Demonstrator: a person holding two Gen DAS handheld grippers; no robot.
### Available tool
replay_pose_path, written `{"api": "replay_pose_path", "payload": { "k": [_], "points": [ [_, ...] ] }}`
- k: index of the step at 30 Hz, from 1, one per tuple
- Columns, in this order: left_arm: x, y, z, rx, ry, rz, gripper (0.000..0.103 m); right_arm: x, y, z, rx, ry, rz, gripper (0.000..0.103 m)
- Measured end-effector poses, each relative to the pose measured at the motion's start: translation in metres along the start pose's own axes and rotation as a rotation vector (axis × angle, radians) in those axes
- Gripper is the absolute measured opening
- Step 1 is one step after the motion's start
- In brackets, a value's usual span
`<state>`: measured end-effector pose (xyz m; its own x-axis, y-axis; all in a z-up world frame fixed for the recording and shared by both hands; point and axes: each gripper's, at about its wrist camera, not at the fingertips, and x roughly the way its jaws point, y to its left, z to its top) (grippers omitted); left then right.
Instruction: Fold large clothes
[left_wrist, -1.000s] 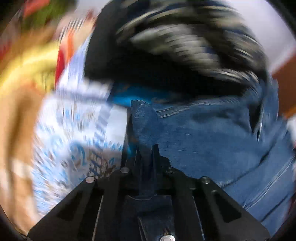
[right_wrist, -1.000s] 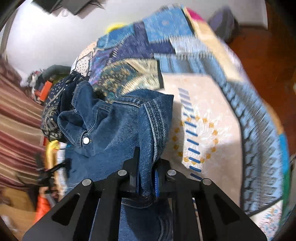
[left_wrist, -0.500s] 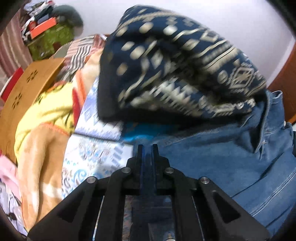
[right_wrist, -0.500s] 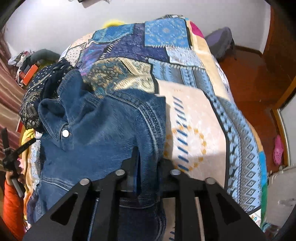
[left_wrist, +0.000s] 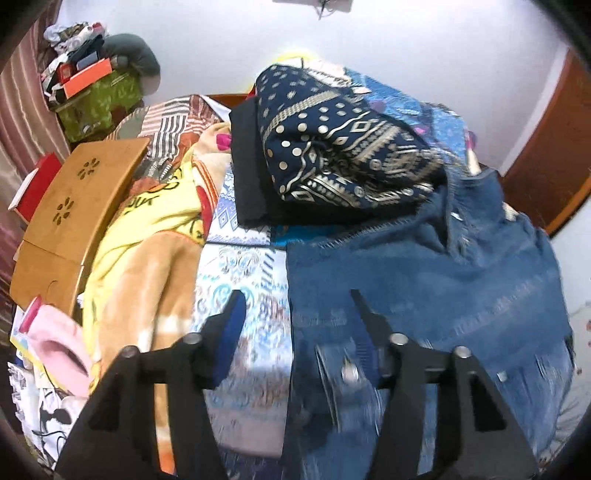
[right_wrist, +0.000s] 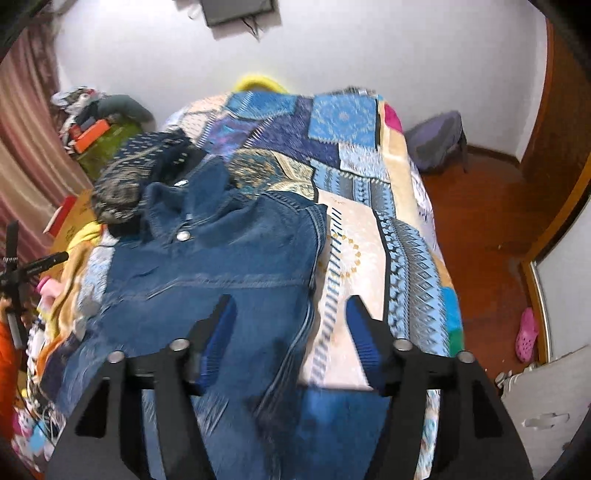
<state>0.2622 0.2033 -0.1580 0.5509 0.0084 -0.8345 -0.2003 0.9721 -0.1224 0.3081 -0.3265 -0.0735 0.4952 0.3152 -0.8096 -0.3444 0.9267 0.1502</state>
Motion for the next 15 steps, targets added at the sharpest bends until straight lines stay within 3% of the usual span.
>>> {"api": "replay_pose_path", "payload": {
  "k": [7, 12, 15],
  "points": [
    [-0.024, 0.011, -0.062, -0.002, 0.083, -0.034, 0.059, -0.021, 0.009, -0.047, 0.017, 0.003, 0.016, 0.068],
    [0.006, 0.021, -0.117, -0.073, 0.188, -0.078, 0.059, -0.007, 0.005, -0.080, 0.080, 0.065, 0.036, 0.068],
    [0.030, 0.027, -0.145, -0.179, 0.276, -0.167, 0.059, 0.004, 0.000, -0.097, 0.145, 0.109, 0.054, 0.068]
  ]
}}
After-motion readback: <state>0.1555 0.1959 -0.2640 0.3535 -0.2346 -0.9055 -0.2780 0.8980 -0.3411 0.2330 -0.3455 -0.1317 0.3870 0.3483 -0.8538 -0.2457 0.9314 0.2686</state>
